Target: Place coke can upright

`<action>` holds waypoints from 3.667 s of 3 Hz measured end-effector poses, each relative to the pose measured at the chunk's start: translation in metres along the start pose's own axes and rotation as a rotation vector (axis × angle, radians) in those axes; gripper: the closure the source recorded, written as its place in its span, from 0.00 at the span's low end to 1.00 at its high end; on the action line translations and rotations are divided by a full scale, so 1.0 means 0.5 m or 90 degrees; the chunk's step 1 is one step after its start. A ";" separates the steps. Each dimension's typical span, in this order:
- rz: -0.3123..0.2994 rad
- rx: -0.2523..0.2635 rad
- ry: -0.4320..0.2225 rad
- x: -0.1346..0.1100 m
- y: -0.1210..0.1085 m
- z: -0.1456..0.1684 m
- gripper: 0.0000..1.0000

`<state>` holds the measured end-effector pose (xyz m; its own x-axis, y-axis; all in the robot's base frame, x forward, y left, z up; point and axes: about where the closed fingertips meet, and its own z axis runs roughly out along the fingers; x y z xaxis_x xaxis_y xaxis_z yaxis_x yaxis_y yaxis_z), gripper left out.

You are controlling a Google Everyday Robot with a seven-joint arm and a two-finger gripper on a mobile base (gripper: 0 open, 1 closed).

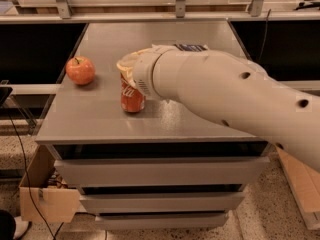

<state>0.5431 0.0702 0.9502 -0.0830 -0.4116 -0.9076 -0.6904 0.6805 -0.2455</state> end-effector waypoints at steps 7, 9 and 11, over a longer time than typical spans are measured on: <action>0.022 -0.014 0.019 0.001 0.019 -0.030 0.00; 0.031 -0.028 0.034 0.010 0.021 -0.029 0.00; 0.042 -0.041 0.046 0.017 0.021 -0.024 0.00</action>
Offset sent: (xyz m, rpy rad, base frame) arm -0.0225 -0.0061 -0.0096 0.0204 0.0625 0.0136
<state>0.5267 0.0665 0.9438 -0.1795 -0.4114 -0.8936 -0.7264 0.6680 -0.1616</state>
